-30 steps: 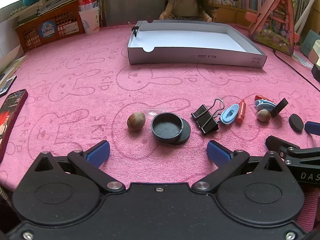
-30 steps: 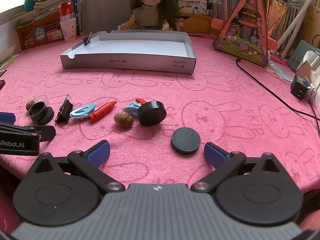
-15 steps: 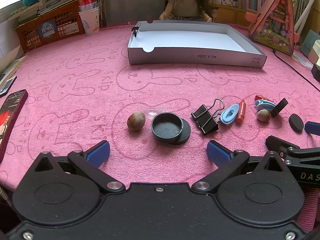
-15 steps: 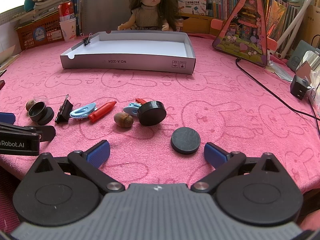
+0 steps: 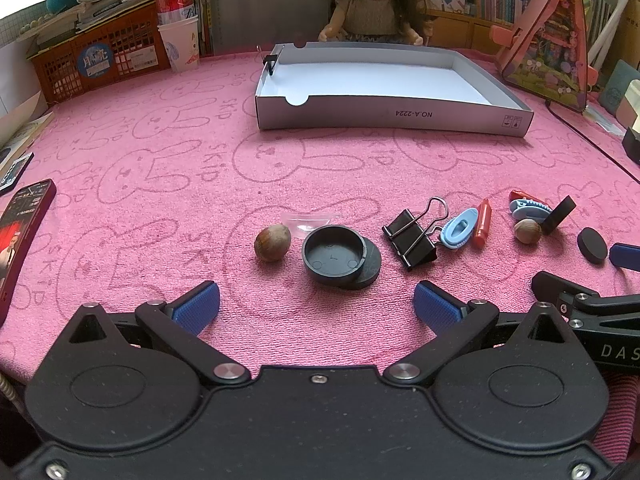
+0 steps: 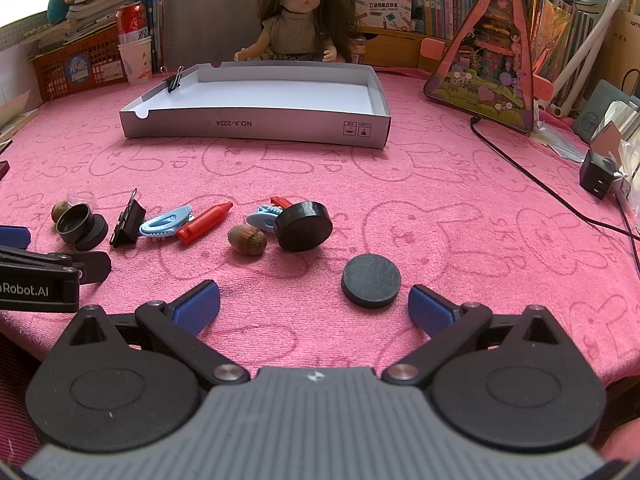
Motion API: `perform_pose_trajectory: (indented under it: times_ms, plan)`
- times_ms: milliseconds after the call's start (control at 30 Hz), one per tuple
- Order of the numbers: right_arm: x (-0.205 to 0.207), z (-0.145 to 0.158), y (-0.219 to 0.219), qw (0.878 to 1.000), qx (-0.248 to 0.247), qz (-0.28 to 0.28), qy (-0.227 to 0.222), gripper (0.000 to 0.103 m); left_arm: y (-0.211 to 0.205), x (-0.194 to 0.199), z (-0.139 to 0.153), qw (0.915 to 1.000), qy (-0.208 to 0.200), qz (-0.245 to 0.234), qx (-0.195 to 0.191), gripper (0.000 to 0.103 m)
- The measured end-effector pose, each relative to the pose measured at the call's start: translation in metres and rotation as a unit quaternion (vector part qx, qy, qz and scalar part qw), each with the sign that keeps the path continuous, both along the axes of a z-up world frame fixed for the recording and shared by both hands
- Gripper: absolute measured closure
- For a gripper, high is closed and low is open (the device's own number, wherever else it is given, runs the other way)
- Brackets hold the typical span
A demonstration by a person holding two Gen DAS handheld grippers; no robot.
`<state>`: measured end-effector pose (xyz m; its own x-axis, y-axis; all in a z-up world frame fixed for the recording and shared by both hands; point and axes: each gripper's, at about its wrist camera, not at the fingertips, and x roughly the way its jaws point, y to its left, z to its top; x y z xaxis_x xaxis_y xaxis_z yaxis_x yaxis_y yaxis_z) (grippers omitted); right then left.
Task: Organize rigid objects
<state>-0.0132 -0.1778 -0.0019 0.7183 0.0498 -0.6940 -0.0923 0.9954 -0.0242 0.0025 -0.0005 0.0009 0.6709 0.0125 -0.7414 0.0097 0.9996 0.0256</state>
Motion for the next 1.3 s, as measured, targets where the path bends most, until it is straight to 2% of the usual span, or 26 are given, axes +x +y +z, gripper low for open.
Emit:
perform_pose_trajectory:
  times_ms: [967, 1167, 1267, 1300]
  plan:
    - [-0.004, -0.001, -0.001, 1.000, 0.003, 0.000, -0.008, 0.000, 0.000, -0.003, 0.001, 1.0000, -0.006, 0.001, -0.003, 0.000]
    - [-0.005, 0.000, -0.002, 1.000, 0.006, 0.008, -0.011, 0.002, -0.001, -0.005, 0.006, 0.9999, -0.010, -0.006, -0.007, 0.013]
    - [-0.007, 0.004, -0.001, 0.999, 0.009, 0.022, -0.025, 0.005, 0.000, -0.006, 0.009, 0.9997, -0.015, -0.011, -0.014, 0.025]
    - [-0.008, 0.004, -0.001, 0.999, 0.009, 0.026, -0.029, 0.006, 0.000, -0.007, 0.010, 0.9996, -0.018, -0.012, -0.016, 0.032]
